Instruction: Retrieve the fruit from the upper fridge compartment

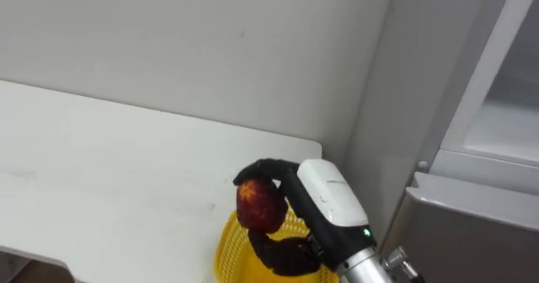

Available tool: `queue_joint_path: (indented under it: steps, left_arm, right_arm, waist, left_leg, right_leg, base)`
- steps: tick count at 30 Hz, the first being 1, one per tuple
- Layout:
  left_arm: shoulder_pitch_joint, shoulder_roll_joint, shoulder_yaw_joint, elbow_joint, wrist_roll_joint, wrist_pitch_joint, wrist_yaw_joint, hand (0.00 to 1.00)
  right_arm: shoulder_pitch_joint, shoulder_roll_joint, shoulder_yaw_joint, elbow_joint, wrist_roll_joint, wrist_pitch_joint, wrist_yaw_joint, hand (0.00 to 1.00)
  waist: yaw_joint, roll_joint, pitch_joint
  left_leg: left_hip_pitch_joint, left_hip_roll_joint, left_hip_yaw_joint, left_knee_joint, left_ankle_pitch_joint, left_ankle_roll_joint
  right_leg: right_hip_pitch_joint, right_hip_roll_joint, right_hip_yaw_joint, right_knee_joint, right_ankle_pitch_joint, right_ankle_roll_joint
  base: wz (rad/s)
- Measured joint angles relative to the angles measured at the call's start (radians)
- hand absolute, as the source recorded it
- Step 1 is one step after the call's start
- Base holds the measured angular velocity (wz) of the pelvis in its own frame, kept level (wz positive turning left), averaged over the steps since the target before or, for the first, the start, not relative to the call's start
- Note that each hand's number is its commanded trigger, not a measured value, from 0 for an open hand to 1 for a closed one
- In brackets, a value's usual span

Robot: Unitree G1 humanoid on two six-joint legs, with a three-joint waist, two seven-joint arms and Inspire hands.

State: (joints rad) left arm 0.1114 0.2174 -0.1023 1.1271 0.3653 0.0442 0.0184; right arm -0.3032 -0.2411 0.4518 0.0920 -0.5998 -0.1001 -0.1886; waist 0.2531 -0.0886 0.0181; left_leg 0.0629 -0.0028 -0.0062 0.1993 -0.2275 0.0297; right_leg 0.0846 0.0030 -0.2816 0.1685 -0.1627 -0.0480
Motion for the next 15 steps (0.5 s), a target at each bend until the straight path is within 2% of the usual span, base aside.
queue_joint_path:
  steps: [6,12,15]
  left_arm:
    - [0.007,-0.001,0.003,-0.004,0.0,-0.001,-0.003,0.0]
    - [0.006,0.0,0.011,-0.004,0.0,-0.002,-0.001,0.0]
    - [0.006,0.0,0.011,-0.004,0.0,-0.001,-0.001,0.0]
  right_arm:
    - [0.0,-0.027,-0.001,0.021,0.0,0.006,0.028,1.0]
    - [0.0,-0.04,-0.001,0.086,-0.003,0.005,0.028,1.0]
    - [0.0,-0.039,-0.001,0.131,-0.004,0.007,0.031,1.0]
  waist:
    - [0.001,0.0,0.0]
    - [0.0,-0.012,-0.0081]
    - [0.001,-0.013,-0.0089]
  left_leg:
    - [-0.007,-0.005,-0.006,0.006,0.002,0.003]
    - [-0.007,-0.011,-0.007,0.006,0.005,0.008]
    - [-0.007,-0.012,-0.007,0.006,0.006,0.008]
  right_leg:
    - [0.0,-0.005,-0.005,-0.001,-0.002,0.003]
    - [0.0,-0.011,-0.007,-0.001,-0.004,0.005]
    - [0.0,-0.012,-0.007,0.001,-0.003,0.005]
  base:
    - [0.03]
    - [0.0]
    - [0.0]
